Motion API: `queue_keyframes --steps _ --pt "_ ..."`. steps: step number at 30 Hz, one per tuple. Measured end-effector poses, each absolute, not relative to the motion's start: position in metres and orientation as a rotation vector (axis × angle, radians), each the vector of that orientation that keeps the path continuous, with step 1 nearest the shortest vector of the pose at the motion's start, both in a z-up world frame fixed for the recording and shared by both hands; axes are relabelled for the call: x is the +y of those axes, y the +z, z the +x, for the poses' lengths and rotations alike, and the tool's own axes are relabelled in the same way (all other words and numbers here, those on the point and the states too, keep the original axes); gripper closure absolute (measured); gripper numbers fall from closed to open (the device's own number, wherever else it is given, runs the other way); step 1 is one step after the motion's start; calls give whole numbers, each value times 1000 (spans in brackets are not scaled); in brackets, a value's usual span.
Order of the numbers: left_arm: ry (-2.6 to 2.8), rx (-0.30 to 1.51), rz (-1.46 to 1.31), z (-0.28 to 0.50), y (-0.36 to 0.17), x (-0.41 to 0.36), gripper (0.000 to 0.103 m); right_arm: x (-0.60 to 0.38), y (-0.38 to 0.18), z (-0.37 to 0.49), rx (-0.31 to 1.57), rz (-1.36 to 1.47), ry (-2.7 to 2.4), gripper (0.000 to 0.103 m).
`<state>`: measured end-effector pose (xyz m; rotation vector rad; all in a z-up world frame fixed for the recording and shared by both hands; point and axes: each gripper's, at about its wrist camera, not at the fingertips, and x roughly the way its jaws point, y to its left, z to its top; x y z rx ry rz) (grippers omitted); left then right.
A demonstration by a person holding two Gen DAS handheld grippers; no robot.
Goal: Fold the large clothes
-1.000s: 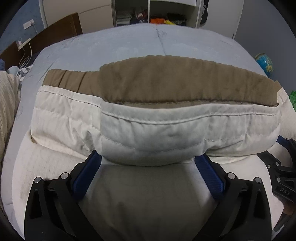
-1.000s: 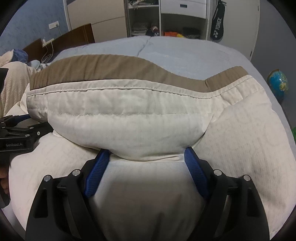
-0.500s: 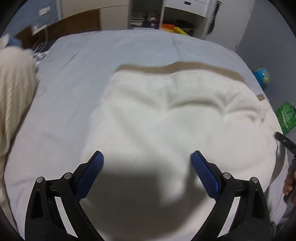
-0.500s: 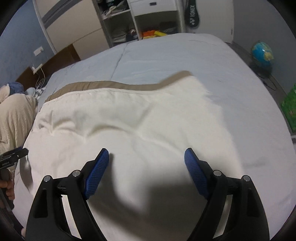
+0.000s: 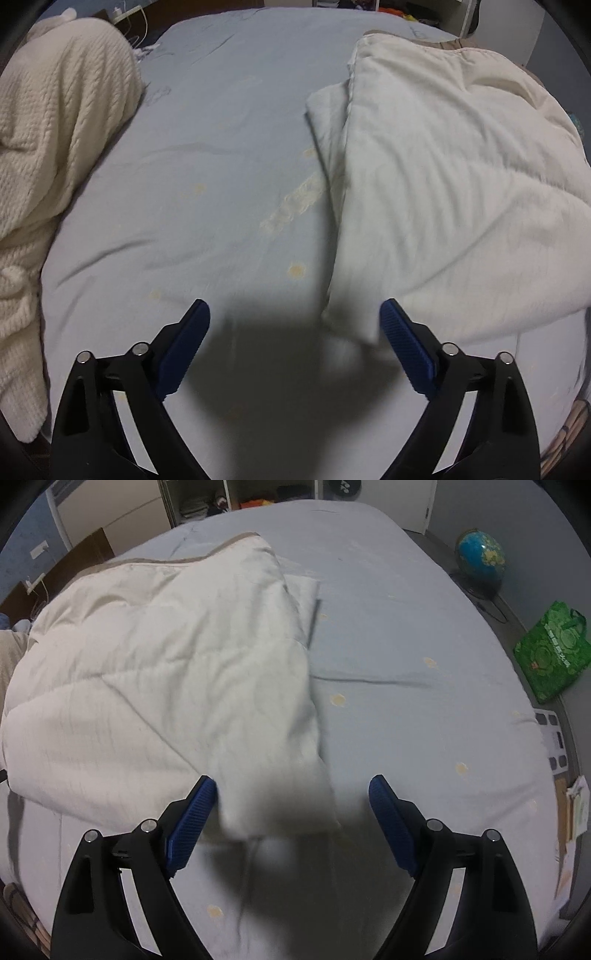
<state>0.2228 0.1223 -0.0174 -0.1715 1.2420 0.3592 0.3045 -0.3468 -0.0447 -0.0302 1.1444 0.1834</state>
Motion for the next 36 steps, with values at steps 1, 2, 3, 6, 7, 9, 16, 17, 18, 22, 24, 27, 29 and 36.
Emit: queue_keyframes --steps 1,2,3,6,7,9,16,17,18,22,24,27,29,36 --pt "349 1233 -178 217 -14 120 17 -348 -41 301 1141 -29 180 23" --pt "335 1223 -180 211 -12 119 17 -349 -39 299 1138 -25 182 22" --pt "308 1201 -184 203 -7 113 16 -349 -36 294 1132 -18 186 21" --pt "253 1153 -179 174 1 95 12 -355 -30 269 1101 18 216 21" --pt "239 1137 -179 167 5 89 12 -356 -27 261 1094 26 222 21" --pt "219 1107 -191 154 13 77 10 -358 -21 249 1079 47 245 21" --pt "174 992 -194 110 40 39 7 -350 14 193 978 36 333 21" --pt "172 985 -186 105 41 34 7 -349 18 184 966 31 345 21" --pt "171 976 -167 98 42 26 7 -348 21 174 956 26 354 21" --pt "134 948 -93 79 43 0 7 -341 27 144 927 6 385 21" --pt "106 921 -64 70 44 -11 7 -338 30 128 903 -5 391 21" --pt "67 857 -21 53 48 -29 7 -334 32 106 870 1 396 21" --pt "46 829 18 42 47 -42 7 -331 32 94 852 -2 403 21" --pt "41 784 78 28 53 -60 7 -328 42 62 765 -19 401 17"
